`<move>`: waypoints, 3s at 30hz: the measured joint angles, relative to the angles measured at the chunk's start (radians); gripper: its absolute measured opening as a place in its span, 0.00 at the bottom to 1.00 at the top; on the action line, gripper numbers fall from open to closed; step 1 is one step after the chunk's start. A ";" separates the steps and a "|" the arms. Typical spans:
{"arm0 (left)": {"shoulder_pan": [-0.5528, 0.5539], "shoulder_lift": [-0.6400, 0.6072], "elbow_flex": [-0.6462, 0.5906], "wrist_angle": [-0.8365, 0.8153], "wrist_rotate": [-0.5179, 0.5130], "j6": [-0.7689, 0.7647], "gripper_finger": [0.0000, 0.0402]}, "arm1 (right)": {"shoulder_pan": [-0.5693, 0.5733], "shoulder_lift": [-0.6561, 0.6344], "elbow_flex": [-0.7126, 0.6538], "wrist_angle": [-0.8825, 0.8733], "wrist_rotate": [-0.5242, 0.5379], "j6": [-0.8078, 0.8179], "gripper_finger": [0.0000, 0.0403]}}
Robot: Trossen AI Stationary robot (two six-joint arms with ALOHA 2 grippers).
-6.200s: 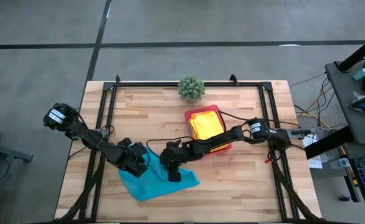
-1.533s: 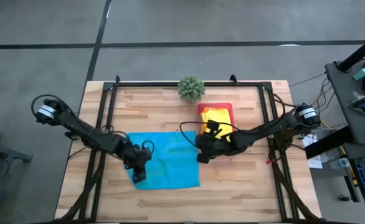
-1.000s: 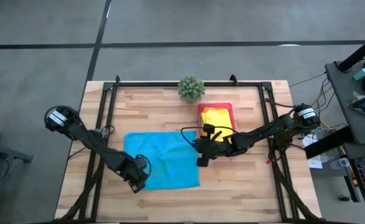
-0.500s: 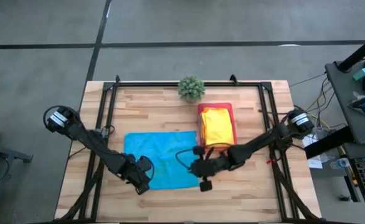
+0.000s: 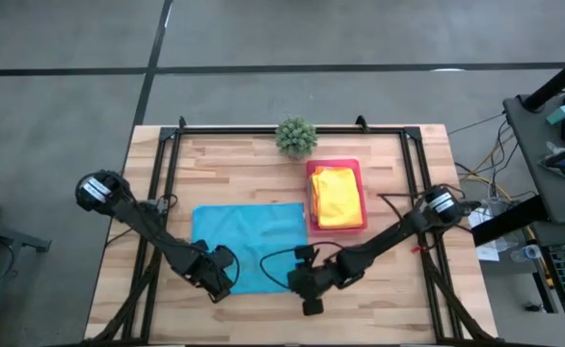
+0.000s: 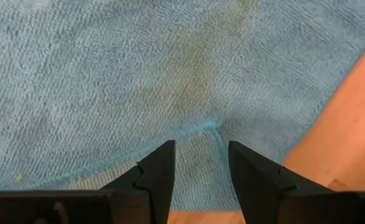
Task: Fold microfiber towels
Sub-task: Fold the blue towel
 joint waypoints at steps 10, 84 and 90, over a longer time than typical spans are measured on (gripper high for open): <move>-0.016 0.000 0.028 0.008 0.010 -0.026 0.33 | 0.015 0.058 0.025 -0.058 0.052 0.076 0.51; -0.030 -0.208 0.037 -0.542 -0.094 -0.201 0.00 | -0.120 -0.008 0.251 -0.560 0.107 -0.151 0.02; 0.002 -0.207 0.029 -0.567 -0.178 -0.156 0.00 | -0.194 -0.004 0.237 -0.562 0.106 -0.169 0.02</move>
